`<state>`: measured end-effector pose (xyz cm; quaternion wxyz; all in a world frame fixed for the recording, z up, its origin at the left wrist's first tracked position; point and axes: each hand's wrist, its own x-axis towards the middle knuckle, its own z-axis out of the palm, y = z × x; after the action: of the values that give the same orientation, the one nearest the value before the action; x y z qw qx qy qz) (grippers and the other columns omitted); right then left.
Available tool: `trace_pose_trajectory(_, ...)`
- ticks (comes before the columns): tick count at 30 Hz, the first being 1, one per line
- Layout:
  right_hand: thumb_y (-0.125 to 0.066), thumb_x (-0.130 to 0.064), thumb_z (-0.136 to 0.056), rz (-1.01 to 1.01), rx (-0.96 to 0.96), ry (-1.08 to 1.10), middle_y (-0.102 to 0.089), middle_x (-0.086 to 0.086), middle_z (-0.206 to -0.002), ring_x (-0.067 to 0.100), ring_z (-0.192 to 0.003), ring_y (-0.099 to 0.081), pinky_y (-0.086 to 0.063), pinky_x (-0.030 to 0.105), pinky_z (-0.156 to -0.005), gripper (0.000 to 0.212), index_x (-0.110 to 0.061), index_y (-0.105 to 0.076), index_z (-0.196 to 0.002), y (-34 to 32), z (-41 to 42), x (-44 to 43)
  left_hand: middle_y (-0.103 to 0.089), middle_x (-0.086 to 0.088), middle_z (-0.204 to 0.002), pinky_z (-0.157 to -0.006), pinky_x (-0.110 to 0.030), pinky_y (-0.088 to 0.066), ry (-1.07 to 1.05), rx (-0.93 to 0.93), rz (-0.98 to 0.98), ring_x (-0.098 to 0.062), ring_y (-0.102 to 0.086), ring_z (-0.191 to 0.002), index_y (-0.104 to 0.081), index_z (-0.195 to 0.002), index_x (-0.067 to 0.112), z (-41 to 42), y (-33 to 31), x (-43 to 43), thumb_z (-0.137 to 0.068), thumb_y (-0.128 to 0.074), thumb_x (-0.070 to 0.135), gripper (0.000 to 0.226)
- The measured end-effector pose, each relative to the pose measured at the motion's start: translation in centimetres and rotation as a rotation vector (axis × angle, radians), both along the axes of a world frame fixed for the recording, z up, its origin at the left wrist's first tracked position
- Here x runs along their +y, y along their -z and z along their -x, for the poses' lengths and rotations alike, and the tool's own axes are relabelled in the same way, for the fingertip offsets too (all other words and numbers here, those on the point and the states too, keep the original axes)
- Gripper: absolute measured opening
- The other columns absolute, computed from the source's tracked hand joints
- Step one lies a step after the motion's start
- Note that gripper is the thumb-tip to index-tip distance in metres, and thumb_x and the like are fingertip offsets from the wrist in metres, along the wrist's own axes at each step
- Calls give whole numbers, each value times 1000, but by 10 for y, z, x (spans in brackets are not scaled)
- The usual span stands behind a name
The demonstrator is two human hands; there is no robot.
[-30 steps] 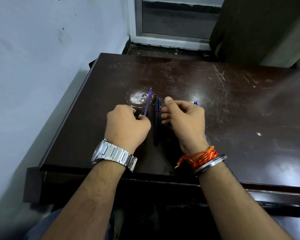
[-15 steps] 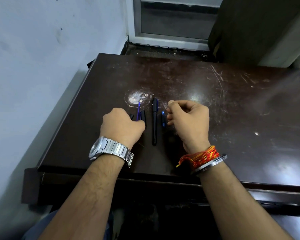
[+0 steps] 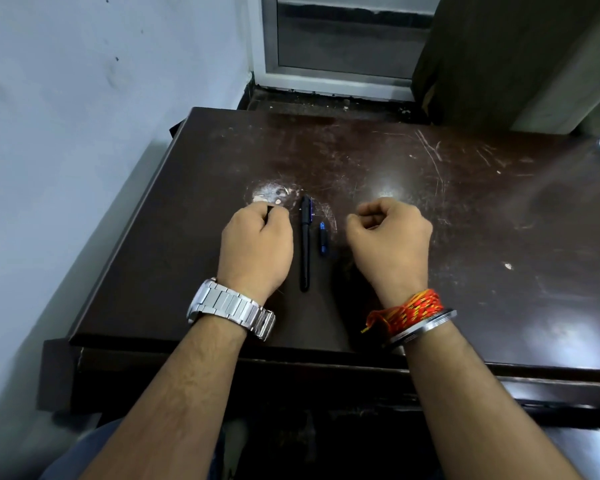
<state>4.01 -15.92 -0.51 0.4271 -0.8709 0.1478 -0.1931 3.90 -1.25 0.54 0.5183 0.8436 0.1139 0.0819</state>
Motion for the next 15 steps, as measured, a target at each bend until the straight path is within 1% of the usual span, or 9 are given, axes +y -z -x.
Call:
trace_pose_trajectory(2,-64,-12,-80,57,15,19,-56,-16,-59,3,-61,-55,-34,-4,-58,9,-16,-73,-81,0,-1,-9,-50,-7,-54,-58,-52,-48,46,38,135,-28,-50,-53,-65,-87,-2,-1,4,-2,-82,-46,27,35)
trace_pose_trajectory(3,-63,-11,-80,84,23,33,-54,-16,-58,7,-63,-55,-33,-2,-58,11,-15,-73,-81,-1,-1,-12,-50,0,-49,-53,-48,-47,68,54,171,-22,-52,-49,-67,-83,5,-2,6,-2,-85,-49,24,26)
trace_pose_trajectory(4,-62,-10,-80,106,36,49,-55,-15,-58,12,-67,-57,-33,2,-60,12,-14,-73,-81,-1,-1,-16,-52,8,-44,-51,-40,-48,82,69,190,-17,-55,-44,-68,-79,16,-2,7,-2,-87,-53,21,17)
trace_pose_trajectory(5,-62,-10,-80,121,57,63,-58,-11,-60,17,-73,-61,-34,7,-63,12,-13,-73,-82,-2,-2,-19,-55,11,-42,-53,-35,-51,90,76,204,-12,-58,-42,-68,-77,23,-1,8,-2,-87,-57,19,16)
trace_pose_trajectory(6,-62,-11,-80,130,89,74,-64,-4,-65,22,-78,-64,-39,15,-68,11,-12,-73,-81,-2,-2,-22,-59,14,-44,-57,-34,-56,95,73,224,-9,-61,-42,-69,-75,28,-1,8,-1,-86,-62,18,17)
trace_pose_trajectory(7,-62,-12,-80,137,128,80,-68,3,-72,26,-80,-65,-40,19,-70,10,-12,-72,-80,-1,-3,-25,-62,15,-49,-60,-36,-59,96,60,241,-8,-64,-44,-71,-72,31,0,9,-1,-84,-66,19,18)
trace_pose_trajectory(9,-63,-13,-80,168,205,79,-71,13,-82,28,-75,-63,-40,22,-71,10,-10,-72,-79,0,-4,-28,-67,16,-57,-61,-39,-63,86,17,261,-8,-68,-51,-71,-68,36,0,8,-1,-80,-74,20,20)
trace_pose_trajectory(12,-62,-16,-83,220,265,61,-70,16,-87,25,-70,-50,-38,22,-70,15,-7,-73,-84,3,-4,-27,-71,16,-63,-64,-41,-63,75,-34,257,-12,-72,-58,-68,-71,37,1,8,-3,-78,-79,18,22)
trace_pose_trajectory(15,-62,-17,-83,229,271,49,-70,16,-85,25,-69,-49,-38,23,-69,15,-7,-74,-84,3,-5,-24,-73,12,-65,-66,-42,-63,80,-51,233,-15,-74,-61,-68,-73,36,2,9,-5,-77,-80,17,23)
